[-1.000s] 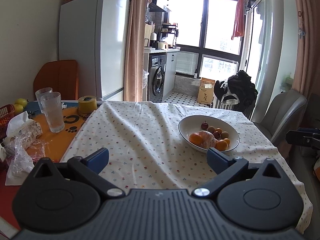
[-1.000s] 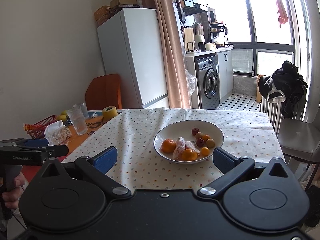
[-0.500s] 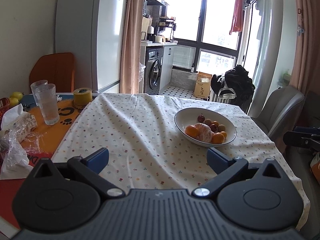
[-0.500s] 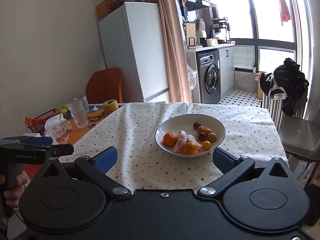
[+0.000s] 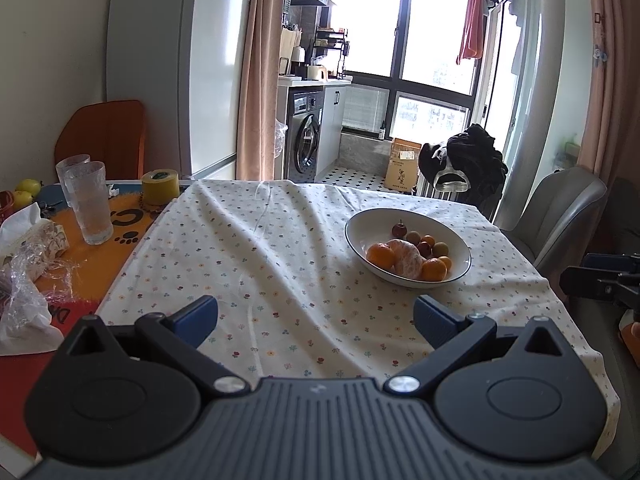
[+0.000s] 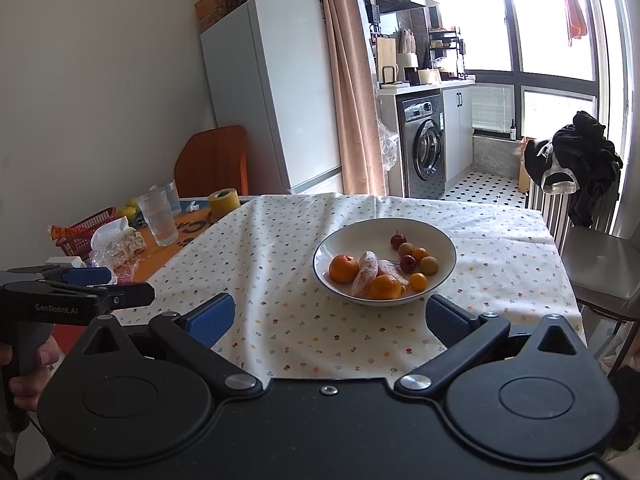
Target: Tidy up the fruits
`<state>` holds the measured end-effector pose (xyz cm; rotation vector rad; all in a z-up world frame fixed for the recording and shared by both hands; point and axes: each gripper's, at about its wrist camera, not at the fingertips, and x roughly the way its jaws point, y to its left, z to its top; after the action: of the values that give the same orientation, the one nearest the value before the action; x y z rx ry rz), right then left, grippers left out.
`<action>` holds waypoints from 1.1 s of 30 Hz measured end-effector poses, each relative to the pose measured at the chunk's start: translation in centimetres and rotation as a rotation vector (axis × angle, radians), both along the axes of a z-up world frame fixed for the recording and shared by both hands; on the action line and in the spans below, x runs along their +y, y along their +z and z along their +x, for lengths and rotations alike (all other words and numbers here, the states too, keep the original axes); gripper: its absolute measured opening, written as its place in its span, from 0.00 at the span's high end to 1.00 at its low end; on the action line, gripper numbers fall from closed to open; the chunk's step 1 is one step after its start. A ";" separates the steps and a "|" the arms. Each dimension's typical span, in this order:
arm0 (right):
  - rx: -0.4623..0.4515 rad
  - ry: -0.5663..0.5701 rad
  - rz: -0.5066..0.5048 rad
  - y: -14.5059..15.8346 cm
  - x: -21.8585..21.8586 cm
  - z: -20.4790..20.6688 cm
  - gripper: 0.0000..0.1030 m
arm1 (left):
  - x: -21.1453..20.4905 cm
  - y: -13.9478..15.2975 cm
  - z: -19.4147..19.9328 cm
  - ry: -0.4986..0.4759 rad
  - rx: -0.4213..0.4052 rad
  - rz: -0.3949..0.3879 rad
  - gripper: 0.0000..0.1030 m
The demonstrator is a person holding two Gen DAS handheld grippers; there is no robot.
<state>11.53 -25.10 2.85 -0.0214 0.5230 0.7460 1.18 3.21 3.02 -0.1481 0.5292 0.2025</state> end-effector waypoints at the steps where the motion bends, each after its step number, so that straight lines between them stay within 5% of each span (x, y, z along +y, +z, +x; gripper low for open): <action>1: 0.001 0.001 -0.001 0.0 0.0 0.0 0.00 | 0.0 0.0 0.0 -0.001 -0.001 0.001 0.00; 33: 0.009 -0.002 -0.013 -0.2 0.1 0.0 0.00 | -0.1 0.1 0.0 -0.002 -0.003 0.007 0.00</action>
<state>11.55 -24.98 2.62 -0.0292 0.5364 0.7416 1.14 3.07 3.14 -0.1414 0.5259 0.2019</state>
